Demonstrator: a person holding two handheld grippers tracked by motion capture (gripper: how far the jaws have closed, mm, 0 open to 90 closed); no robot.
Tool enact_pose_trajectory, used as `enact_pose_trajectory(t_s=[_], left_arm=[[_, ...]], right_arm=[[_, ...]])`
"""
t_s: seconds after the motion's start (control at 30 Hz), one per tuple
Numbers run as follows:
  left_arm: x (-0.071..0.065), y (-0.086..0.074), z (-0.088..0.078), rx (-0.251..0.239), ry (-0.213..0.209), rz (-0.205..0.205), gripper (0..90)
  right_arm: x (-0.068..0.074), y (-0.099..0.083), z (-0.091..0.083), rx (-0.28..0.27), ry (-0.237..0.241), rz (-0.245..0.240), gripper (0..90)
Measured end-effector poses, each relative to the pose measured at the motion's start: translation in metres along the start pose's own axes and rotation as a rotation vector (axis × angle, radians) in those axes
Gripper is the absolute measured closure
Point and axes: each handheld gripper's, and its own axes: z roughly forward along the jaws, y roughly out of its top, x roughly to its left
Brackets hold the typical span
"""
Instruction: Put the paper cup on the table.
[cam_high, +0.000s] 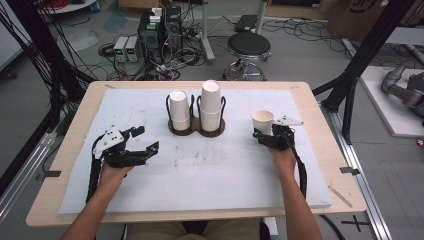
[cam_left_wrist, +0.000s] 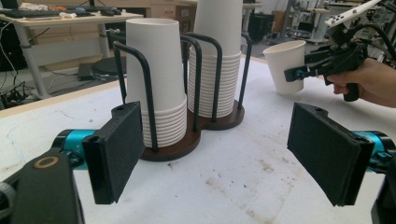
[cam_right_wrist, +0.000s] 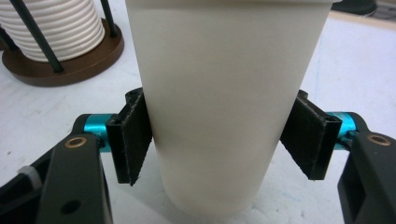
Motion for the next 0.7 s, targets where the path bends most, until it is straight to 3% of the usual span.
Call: enact_pose_trajectory(t_s=[0.5, 0.7], left_arm=[[0.0, -0.001, 0.001, 0.004, 0.001, -0.005, 18.6], [0.0, -0.001, 0.001, 0.009, -0.002, -0.005, 18.6]], right_arm=[[-0.001, -0.004, -0.012, 0.071, 0.012, -0.056, 30.7], [-0.005, -0.008, -0.017, 0.109, 0.026, -0.037, 28.0]])
